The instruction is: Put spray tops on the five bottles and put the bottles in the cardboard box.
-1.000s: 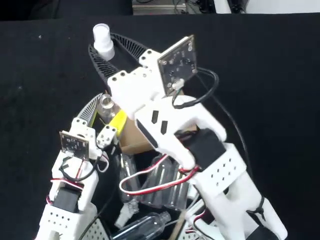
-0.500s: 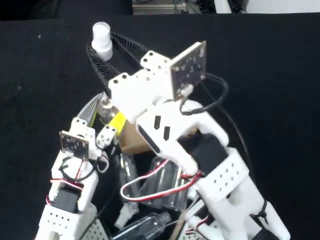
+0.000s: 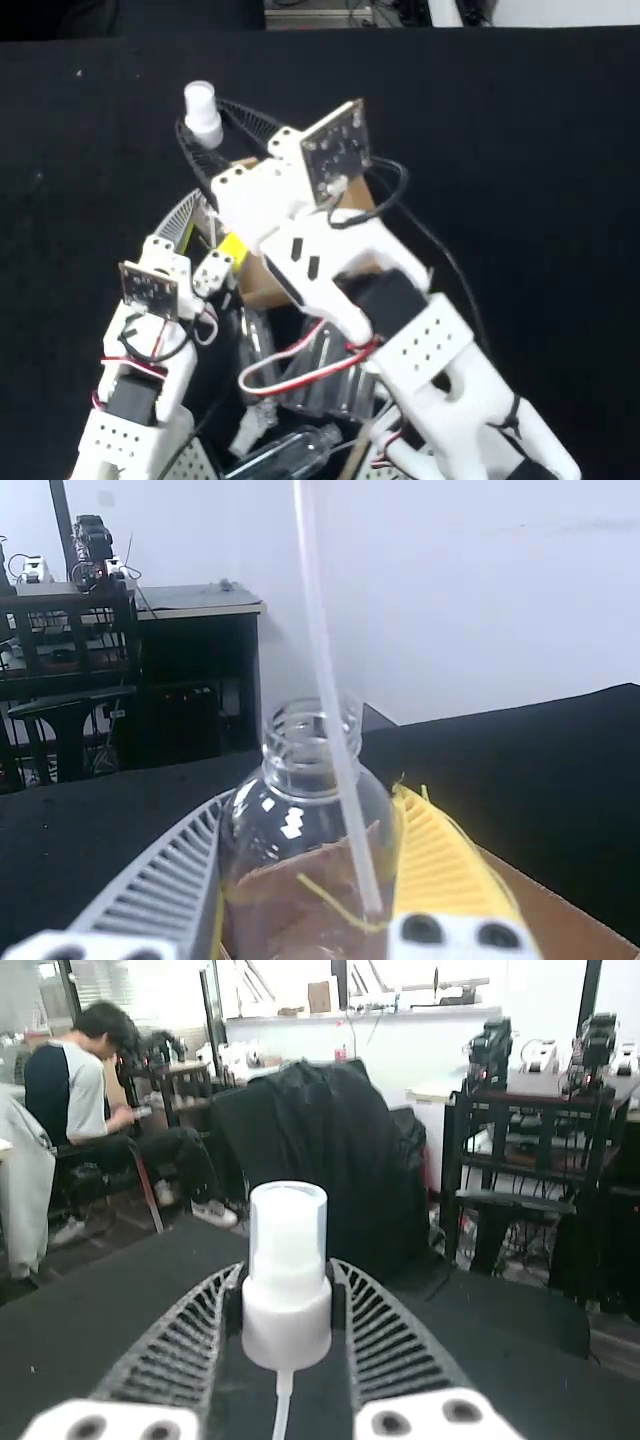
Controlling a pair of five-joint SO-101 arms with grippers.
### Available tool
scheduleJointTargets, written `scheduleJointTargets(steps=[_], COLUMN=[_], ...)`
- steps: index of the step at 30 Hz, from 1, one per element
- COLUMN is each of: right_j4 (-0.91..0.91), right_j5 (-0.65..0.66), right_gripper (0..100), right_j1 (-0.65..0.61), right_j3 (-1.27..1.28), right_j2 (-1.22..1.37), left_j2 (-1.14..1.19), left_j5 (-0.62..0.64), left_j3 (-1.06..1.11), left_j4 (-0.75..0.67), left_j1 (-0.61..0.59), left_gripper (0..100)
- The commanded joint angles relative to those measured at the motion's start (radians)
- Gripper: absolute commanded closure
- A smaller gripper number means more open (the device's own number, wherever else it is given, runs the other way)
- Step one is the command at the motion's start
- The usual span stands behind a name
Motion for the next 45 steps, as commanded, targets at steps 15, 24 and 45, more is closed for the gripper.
scheduleJointTargets(steps=[15, 24, 45], right_j4=[-0.061, -0.081, -0.066], right_j5=[-0.003, -0.003, -0.003], right_gripper=[98.7, 98.7, 98.7], right_j1=[0.026, 0.035, -0.011], right_j3=[-0.128, -0.128, 0.068], right_j2=[-0.07, -0.042, -0.056], left_j2=[-0.014, -0.014, -0.014], left_j5=[0.008, 0.008, 0.008], left_j3=[0.022, 0.022, 0.022], left_j4=[0.003, 0.003, 0.003], left_j1=[0.008, 0.008, 0.005], left_gripper=[97, 97, 97])
